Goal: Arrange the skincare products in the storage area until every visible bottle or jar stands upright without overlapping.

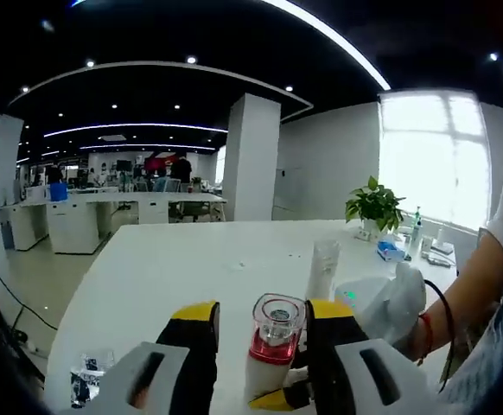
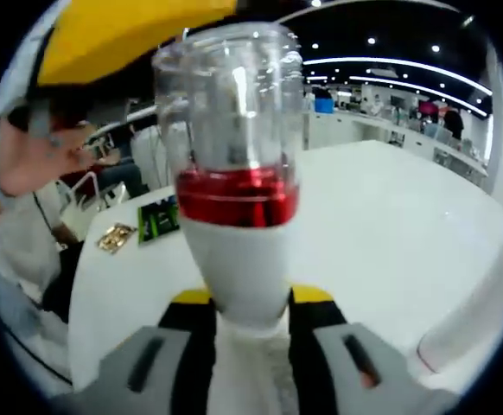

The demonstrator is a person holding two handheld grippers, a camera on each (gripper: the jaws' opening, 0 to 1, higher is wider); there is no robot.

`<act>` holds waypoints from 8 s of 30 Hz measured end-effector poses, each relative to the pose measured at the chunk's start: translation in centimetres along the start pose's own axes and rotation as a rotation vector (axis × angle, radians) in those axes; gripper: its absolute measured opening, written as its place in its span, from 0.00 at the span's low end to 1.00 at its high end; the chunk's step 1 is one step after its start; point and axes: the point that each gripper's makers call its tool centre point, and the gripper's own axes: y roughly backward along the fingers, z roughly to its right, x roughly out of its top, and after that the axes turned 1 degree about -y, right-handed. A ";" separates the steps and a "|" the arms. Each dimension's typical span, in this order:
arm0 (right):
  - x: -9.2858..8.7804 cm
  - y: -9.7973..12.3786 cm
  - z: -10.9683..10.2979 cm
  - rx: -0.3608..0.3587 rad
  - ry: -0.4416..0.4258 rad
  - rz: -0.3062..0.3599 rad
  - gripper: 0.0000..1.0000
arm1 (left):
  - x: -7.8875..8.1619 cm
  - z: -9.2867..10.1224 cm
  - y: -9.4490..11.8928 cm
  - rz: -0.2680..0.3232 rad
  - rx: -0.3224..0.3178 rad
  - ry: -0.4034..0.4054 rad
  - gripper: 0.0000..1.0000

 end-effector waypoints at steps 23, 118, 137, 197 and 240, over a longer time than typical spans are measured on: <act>2.0 0.3 -0.1 -0.030 0.011 0.046 0.32 | -6.7 -3.3 5.6 -0.010 0.158 0.210 0.44; 0.7 8.6 2.7 -0.270 0.111 0.031 0.43 | -12.1 -3.7 3.4 -0.304 0.152 -0.036 0.39; -0.9 13.3 5.0 -0.403 0.029 0.099 0.38 | -12.3 -0.8 -0.1 -0.311 0.119 0.059 0.38; -6.2 20.3 10.1 -0.623 -0.088 0.042 0.33 | -11.1 2.4 -12.0 -0.369 -0.278 -0.219 0.22; -3.6 14.4 9.9 -0.363 -0.017 -0.011 0.33 | -9.2 -0.4 0.8 -0.182 0.048 0.142 0.37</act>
